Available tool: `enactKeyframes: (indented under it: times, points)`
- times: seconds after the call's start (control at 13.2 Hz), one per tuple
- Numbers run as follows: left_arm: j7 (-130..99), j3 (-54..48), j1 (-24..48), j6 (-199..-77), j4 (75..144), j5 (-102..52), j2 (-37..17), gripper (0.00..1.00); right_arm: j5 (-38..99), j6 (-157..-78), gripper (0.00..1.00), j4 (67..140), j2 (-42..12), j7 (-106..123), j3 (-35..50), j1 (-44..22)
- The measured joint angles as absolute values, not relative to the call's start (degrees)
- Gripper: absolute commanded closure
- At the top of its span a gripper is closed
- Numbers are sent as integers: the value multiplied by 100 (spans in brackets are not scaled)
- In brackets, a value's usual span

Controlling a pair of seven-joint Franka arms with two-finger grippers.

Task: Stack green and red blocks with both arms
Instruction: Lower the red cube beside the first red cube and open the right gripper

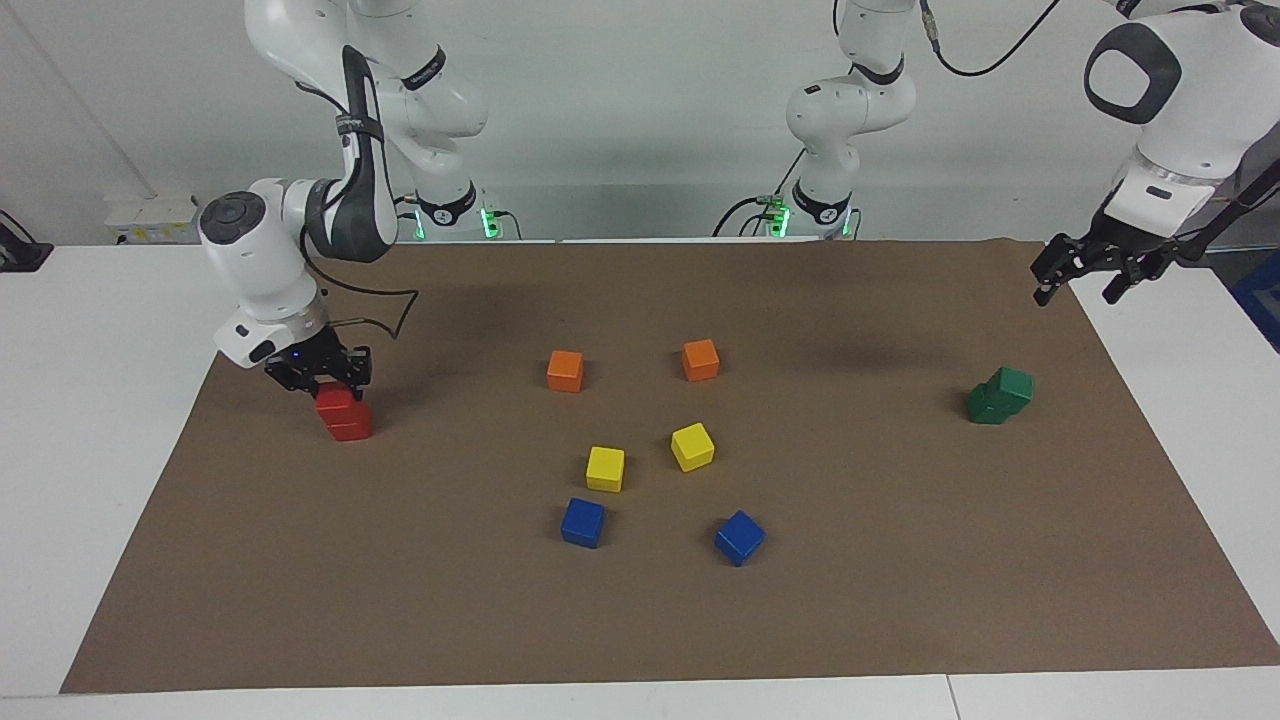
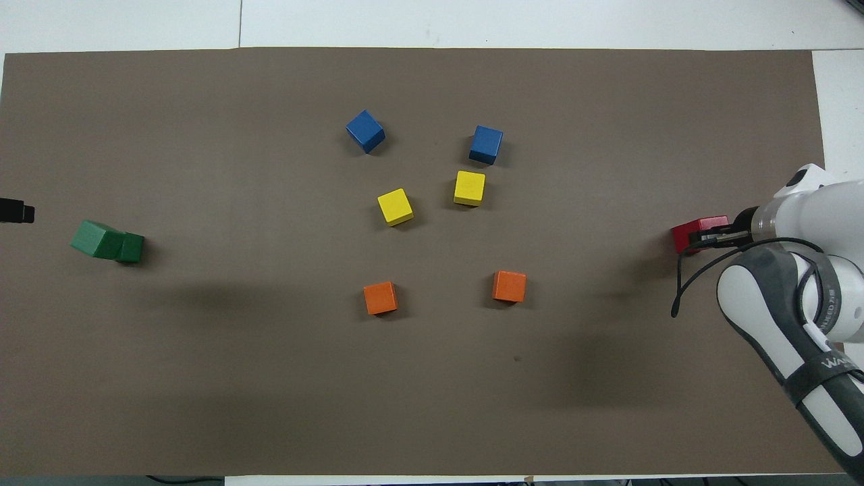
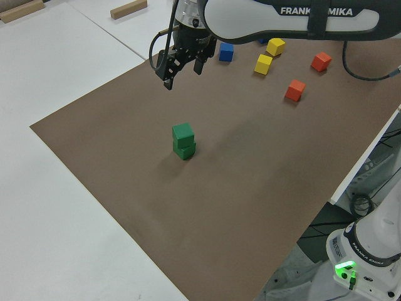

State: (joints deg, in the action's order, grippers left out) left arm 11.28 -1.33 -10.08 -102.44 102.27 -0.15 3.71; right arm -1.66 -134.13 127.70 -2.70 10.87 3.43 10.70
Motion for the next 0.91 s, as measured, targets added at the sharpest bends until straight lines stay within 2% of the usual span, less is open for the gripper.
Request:
enactKeyframes:
  times: [0.3,0.45,0.53,0.6,0.68,0.76,0.91]
  points:
    - [457,-176,-703,-9809,10082,-15,395,0,-166,-13418,94,12777,-265,1088,343,1071]
    - [258,-206,-585,-9792,10064,-15,400,0,-166,-13423,86,12781,-263,1095,338,1091]
    - [226,-209,-530,-9788,10064,-15,400,0,-166,-13425,73,12783,-261,1104,327,1097]
    - [212,-209,-484,-9778,10064,-15,400,0,-166,-13426,37,12784,-260,1108,321,1097]
    - [204,-214,-460,-9758,10064,-15,400,0,-166,-13428,7,12786,-260,1109,320,1097]
    - [203,-211,-446,-9722,10062,-15,400,0,-166,-13429,0,12788,-260,1111,320,1098]
    - [200,-192,-394,-9584,10060,-21,400,0,-166,-13429,0,12789,-260,1111,320,1098]
